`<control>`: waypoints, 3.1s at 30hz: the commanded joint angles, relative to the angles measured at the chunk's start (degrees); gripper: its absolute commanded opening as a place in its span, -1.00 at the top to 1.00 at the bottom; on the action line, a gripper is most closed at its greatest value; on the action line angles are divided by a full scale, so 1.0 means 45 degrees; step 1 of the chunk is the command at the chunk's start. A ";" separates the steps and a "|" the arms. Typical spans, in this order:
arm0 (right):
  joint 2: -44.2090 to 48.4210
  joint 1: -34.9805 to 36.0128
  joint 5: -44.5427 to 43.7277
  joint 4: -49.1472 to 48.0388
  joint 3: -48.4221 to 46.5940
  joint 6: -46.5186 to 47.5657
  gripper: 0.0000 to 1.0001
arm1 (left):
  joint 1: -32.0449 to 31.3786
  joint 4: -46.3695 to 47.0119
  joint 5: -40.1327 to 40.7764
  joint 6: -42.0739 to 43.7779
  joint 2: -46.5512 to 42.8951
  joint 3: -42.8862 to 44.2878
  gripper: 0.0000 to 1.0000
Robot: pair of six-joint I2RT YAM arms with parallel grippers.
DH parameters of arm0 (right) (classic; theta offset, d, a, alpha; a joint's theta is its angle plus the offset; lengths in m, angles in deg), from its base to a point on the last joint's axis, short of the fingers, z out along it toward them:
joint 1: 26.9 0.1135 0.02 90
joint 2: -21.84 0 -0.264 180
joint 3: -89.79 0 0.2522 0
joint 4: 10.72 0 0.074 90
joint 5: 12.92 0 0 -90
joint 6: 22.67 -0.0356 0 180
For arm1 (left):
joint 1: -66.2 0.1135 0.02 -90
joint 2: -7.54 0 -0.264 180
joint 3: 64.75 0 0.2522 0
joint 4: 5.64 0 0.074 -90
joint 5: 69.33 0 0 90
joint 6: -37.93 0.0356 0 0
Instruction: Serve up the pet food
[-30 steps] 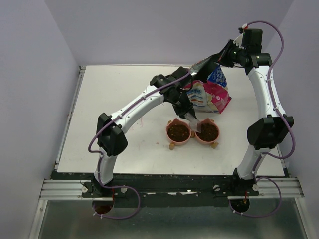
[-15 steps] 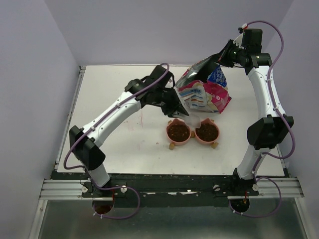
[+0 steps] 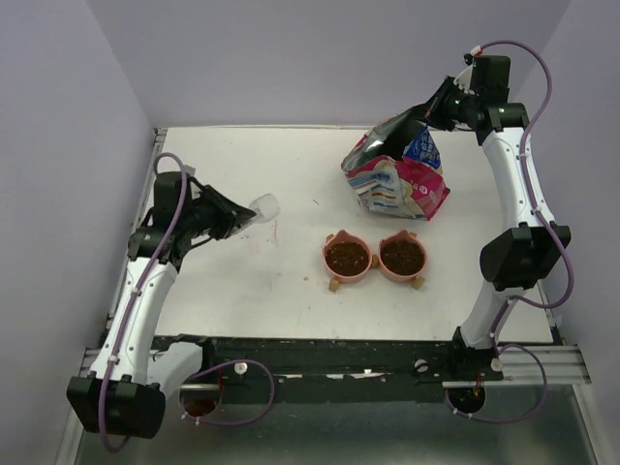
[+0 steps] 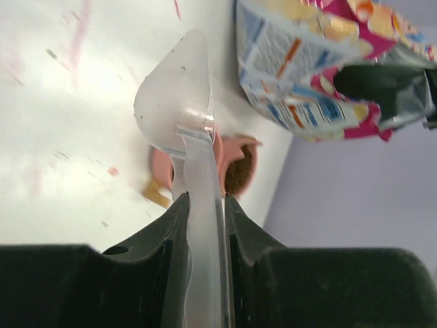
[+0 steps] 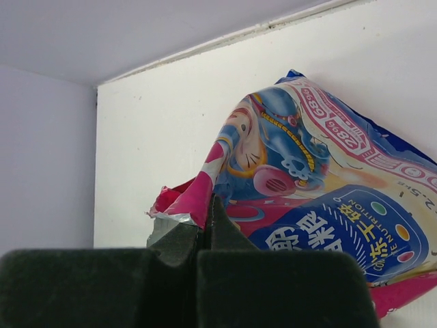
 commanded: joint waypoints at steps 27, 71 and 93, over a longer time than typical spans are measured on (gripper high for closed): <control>-0.0163 -0.0038 0.1737 -0.2644 -0.0714 -0.1289 0.99 | 0.4267 1.3351 -0.0827 0.2360 0.4665 -0.7347 1.00; -0.0163 -0.0018 0.2029 -0.1883 -0.1710 -0.1133 0.99 | -0.4207 0.3001 0.0402 0.5991 0.9936 1.0499 -0.65; 0.0853 0.0021 0.2206 -0.1805 -0.0987 -0.0821 0.99 | -0.5225 0.5129 0.4056 0.6814 1.1109 1.0403 -0.61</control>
